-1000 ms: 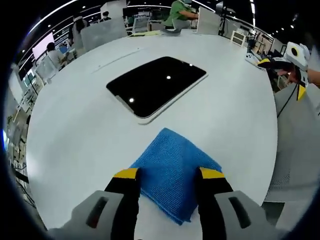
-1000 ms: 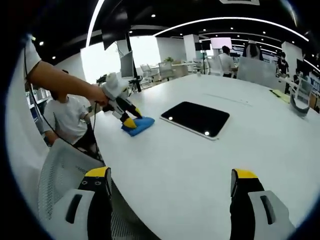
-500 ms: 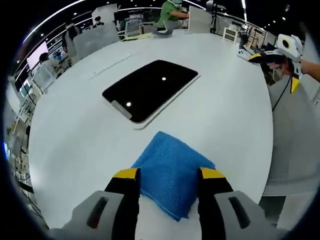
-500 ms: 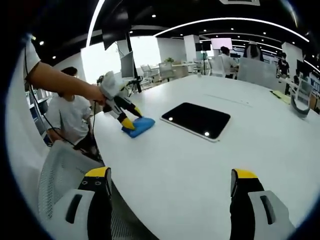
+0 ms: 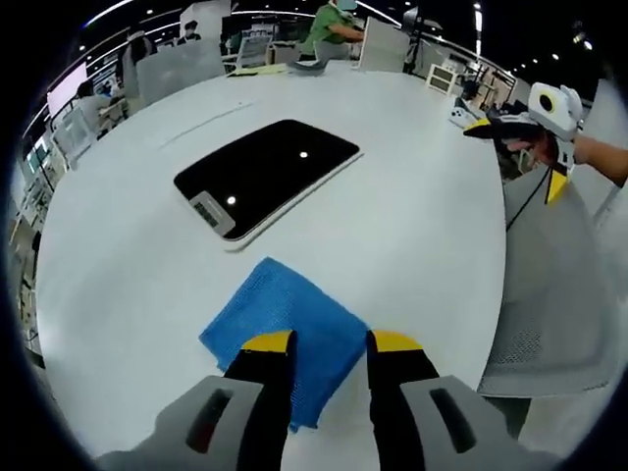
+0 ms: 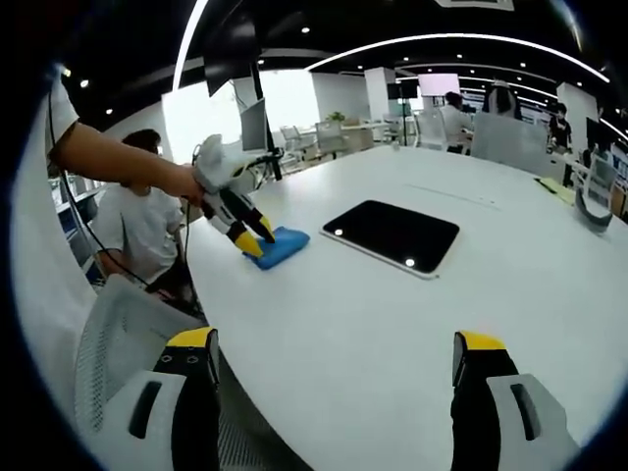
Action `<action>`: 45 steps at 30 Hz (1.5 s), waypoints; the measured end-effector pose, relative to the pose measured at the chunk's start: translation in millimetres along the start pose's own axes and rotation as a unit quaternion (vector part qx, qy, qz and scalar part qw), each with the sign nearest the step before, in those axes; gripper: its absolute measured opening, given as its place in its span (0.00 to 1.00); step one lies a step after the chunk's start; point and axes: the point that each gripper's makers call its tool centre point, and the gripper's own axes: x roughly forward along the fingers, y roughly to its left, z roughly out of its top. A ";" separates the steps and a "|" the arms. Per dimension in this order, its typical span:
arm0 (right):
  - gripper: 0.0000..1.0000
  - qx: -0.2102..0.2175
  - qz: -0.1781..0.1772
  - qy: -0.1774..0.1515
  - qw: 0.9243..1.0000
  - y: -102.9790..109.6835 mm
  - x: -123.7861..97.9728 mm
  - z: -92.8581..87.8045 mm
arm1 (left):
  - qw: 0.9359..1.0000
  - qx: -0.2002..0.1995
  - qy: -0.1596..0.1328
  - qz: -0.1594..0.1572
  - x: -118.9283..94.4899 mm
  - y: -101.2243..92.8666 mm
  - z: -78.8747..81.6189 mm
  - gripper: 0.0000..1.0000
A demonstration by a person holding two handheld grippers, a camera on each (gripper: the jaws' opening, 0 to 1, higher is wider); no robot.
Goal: Wipe the mirror surface with the cleaning cloth until all visible marks leave the cleaned area.
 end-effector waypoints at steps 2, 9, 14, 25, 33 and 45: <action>0.99 0.000 0.000 0.001 1.000 -0.2 -0.6 -1.1 | 1.000 -0.017 0.003 0.002 1.0 1.2 -2.8 0.28; 0.99 0.001 -0.002 0.003 1.000 -2.5 -3.4 -2.3 | 1.000 -0.019 -0.008 -0.007 3.7 -3.8 -4.4 0.31; 0.99 0.000 -0.001 0.001 1.000 -1.4 -3.4 -1.2 | 1.000 -0.008 -0.014 -0.004 -1.5 -4.8 -1.6 0.31; 0.99 -0.004 -0.001 -0.004 1.000 -1.8 -4.0 2.6 | 0.999 -0.002 -0.035 0.025 -16.0 -2.9 -0.6 0.38; 0.99 -0.005 -0.001 -0.008 1.000 -0.5 -4.4 5.5 | 0.997 -0.008 -0.052 0.050 -32.9 2.1 -2.5 0.43; 1.00 -0.012 -0.006 -0.017 1.000 -4.3 -6.4 12.2 | 0.992 -0.036 -0.087 0.088 -52.2 3.0 -11.1 0.56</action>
